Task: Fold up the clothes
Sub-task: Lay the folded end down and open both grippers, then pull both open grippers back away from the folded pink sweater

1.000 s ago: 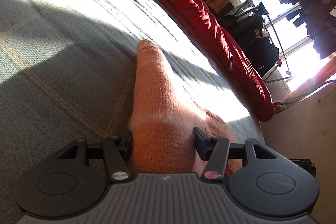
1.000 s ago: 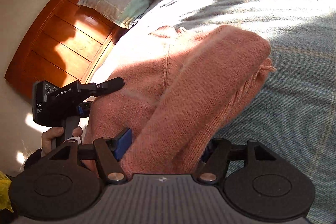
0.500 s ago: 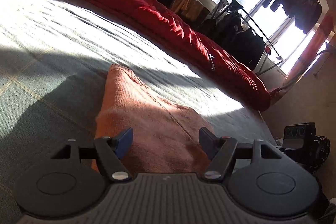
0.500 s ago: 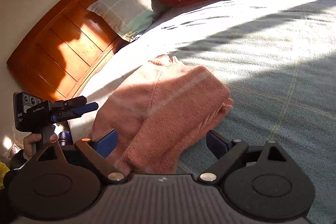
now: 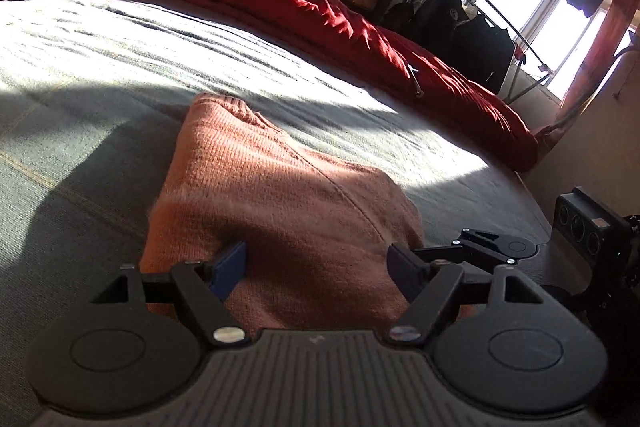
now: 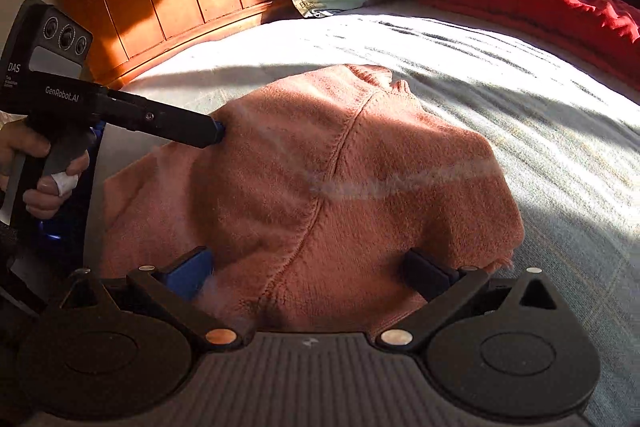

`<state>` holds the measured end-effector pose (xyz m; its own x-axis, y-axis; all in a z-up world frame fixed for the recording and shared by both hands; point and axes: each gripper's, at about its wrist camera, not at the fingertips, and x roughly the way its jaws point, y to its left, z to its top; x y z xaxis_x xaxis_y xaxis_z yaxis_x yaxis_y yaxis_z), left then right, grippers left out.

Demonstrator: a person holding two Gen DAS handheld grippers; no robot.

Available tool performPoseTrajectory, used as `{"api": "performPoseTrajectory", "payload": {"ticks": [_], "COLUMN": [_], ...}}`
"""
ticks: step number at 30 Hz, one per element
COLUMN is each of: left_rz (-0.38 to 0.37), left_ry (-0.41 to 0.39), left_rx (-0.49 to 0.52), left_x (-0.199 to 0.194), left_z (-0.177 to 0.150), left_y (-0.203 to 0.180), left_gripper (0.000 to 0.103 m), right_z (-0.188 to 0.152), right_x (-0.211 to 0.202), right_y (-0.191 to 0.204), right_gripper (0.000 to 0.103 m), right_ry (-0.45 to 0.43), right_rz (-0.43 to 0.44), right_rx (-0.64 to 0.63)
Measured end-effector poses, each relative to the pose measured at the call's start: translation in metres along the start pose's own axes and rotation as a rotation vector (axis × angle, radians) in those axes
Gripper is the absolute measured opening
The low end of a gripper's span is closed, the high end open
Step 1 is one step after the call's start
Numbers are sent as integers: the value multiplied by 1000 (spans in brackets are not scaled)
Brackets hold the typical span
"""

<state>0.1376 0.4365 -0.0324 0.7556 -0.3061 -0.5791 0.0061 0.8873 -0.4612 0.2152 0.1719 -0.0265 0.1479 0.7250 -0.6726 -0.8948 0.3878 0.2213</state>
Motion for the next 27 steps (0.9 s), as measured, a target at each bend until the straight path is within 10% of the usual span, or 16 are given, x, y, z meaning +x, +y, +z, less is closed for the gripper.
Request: {"api": "performPoseTrajectory", "payload": {"ticks": [21, 27], "left_rz": [133, 161], "left_ry": [-11, 86], "left_rx": [169, 20], "left_x": [-57, -27], "left_z": [-57, -76], "left_y": [-87, -63], "left_gripper": [79, 80], "right_z": [6, -4], "right_x": [-31, -59], "right_y": [46, 55], "right_gripper": [103, 103], "right_ry": [12, 4], "right_rz": [-108, -121], "right_rx": [-111, -111]}}
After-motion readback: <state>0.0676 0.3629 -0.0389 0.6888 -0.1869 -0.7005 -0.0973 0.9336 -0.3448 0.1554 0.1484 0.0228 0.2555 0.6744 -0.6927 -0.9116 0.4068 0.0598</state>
